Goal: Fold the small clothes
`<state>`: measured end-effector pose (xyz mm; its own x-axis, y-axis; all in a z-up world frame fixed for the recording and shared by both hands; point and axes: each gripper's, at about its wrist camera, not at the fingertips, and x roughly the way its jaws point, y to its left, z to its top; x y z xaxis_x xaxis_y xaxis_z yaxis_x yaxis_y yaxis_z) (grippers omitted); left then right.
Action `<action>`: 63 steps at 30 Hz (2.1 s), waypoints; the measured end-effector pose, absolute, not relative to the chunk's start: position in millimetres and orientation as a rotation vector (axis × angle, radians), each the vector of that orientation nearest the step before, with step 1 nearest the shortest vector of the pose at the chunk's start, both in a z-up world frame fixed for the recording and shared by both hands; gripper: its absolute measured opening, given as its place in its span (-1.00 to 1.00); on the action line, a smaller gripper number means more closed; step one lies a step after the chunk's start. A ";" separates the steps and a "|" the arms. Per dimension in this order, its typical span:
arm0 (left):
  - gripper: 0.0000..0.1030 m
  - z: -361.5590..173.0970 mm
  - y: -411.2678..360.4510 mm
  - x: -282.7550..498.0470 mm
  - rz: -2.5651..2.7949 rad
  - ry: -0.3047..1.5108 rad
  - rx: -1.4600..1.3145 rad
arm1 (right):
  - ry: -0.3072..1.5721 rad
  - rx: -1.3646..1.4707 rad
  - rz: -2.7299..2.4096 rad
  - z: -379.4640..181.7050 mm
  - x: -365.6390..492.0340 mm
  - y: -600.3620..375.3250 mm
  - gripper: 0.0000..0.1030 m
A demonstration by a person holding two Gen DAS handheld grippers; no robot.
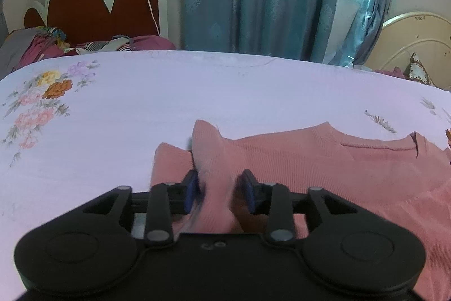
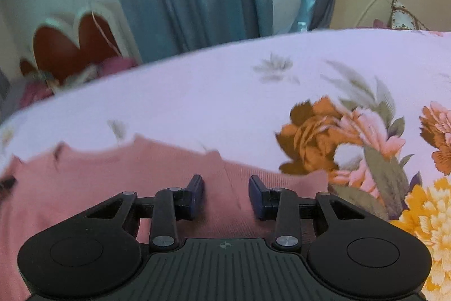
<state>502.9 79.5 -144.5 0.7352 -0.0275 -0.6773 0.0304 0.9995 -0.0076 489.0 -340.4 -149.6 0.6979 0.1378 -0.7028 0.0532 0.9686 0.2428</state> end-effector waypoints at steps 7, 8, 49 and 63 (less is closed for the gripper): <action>0.13 -146.6 77.9 496.6 -0.053 0.742 0.037 | 0.802 0.164 0.100 -146.7 483.9 -323.9 -0.71; 0.15 -146.6 76.7 495.2 -0.054 0.741 0.039 | 0.795 0.144 0.105 -145.4 482.7 -319.9 -0.83; 0.13 -144.5 49.1 384.1 -0.046 0.719 0.147 | 0.773 0.058 0.027 -139.4 362.4 -257.7 -0.10; 0.21 -145.2 66.2 355.1 -0.035 0.768 0.148 | 0.906 -0.072 -0.036 -140.5 308.8 -274.3 -0.11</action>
